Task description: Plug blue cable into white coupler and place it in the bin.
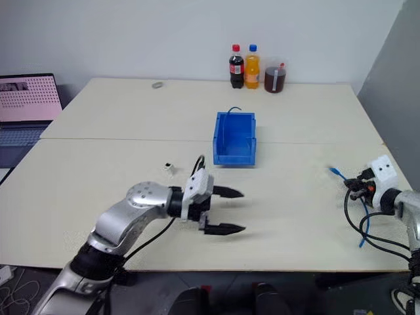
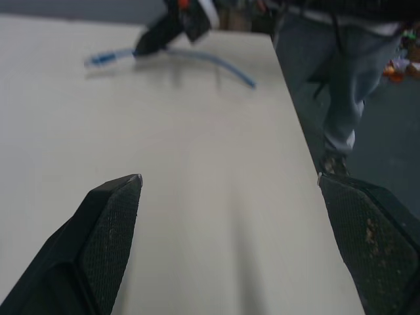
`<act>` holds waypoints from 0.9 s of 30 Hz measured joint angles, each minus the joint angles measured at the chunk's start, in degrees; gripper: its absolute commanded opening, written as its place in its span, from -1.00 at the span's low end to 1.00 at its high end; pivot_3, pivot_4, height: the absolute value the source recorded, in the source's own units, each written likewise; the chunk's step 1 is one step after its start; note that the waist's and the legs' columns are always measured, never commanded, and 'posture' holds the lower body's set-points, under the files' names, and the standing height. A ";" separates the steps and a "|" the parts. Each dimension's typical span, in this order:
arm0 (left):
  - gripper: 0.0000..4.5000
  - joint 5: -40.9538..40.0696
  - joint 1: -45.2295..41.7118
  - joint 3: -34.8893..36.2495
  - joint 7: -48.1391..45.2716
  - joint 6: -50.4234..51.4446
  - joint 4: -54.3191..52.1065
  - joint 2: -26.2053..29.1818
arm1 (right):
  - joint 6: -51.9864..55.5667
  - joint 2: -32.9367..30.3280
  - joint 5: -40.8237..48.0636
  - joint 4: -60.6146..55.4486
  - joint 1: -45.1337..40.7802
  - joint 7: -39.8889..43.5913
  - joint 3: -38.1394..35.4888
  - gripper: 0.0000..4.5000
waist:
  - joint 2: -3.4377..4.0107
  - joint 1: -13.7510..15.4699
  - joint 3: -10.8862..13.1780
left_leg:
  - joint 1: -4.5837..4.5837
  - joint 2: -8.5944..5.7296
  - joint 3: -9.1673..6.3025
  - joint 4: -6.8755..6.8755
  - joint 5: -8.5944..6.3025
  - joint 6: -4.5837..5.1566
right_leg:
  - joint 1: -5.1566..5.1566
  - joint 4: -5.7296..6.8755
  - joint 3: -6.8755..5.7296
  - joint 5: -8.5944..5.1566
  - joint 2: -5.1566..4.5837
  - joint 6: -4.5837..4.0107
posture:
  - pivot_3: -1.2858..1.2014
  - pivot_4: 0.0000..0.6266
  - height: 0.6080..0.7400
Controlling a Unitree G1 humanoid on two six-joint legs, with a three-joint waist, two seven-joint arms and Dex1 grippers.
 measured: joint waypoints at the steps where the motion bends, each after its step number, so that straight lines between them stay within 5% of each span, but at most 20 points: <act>1: 1.00 -0.16 3.32 0.58 -1.39 -0.52 -0.68 2.85 | -0.04 -0.91 0.45 -4.83 0.07 2.67 2.09 -0.97 | 0.02 -0.46 -0.01 | 0.03 0.03 0.00 -0.02 0.00 0.01 | -0.01 0.00 0.03 -0.01 0.02 -0.02 | 0.03 -0.52 1.00; 8: 1.00 -1.46 15.93 8.56 -4.47 -3.66 -0.20 11.29 | -6.28 5.69 -4.34 -19.38 -6.67 8.82 20.22 -0.97 | -0.05 -0.96 0.02 | 0.04 0.10 -0.11 0.02 0.00 0.01 | -0.02 0.03 -0.14 -0.05 0.01 -0.05 | 0.03 -0.52 1.00; 16: 1.00 -1.87 18.83 19.17 -1.60 -5.88 4.67 12.16 | -19.51 22.02 -16.78 -4.57 -19.51 9.26 37.62 -0.97 | -0.10 0.68 0.04 | -0.08 0.08 0.01 0.04 0.00 0.00 | -0.12 0.00 -0.21 0.02 -0.09 -0.36 | 0.03 -0.52 1.00; 27: 1.00 -1.63 18.36 19.80 -0.32 -5.85 5.03 12.16 | -26.92 26.27 -21.87 5.65 -22.25 10.03 40.16 0.20 | -0.11 1.12 0.03 | -0.08 0.11 -0.03 0.00 0.00 0.00 | -0.14 0.09 -0.30 -0.01 -0.05 -0.56 | 0.03 -0.52 1.00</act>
